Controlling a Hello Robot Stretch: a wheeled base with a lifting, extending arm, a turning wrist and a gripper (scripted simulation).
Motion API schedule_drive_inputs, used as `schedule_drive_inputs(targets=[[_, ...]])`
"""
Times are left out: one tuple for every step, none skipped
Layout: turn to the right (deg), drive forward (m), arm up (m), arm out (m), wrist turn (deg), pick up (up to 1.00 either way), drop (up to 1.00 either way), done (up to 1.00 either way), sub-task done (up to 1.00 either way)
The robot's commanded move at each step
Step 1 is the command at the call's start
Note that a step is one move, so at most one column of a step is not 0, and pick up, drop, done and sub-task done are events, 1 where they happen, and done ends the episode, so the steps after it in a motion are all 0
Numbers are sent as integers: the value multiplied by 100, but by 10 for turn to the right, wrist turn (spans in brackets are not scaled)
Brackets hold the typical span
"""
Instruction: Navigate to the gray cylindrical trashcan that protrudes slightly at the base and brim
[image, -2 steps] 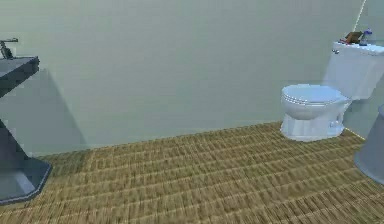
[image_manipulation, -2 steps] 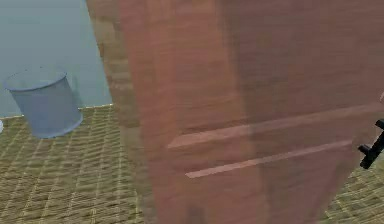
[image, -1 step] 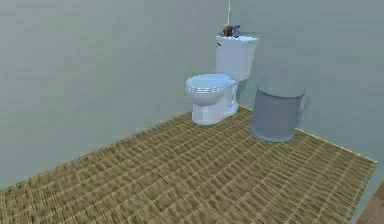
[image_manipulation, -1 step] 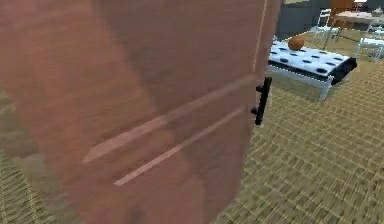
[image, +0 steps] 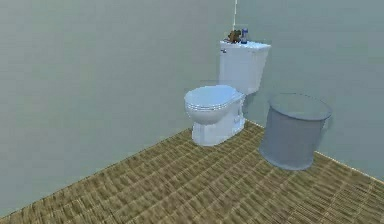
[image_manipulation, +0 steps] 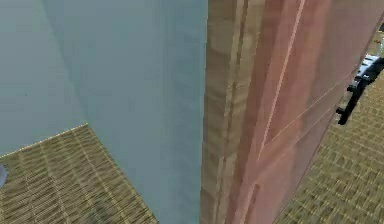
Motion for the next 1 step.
schedule_drive_inputs(targets=[[450,0,0,0,0,0,0,0,0]])
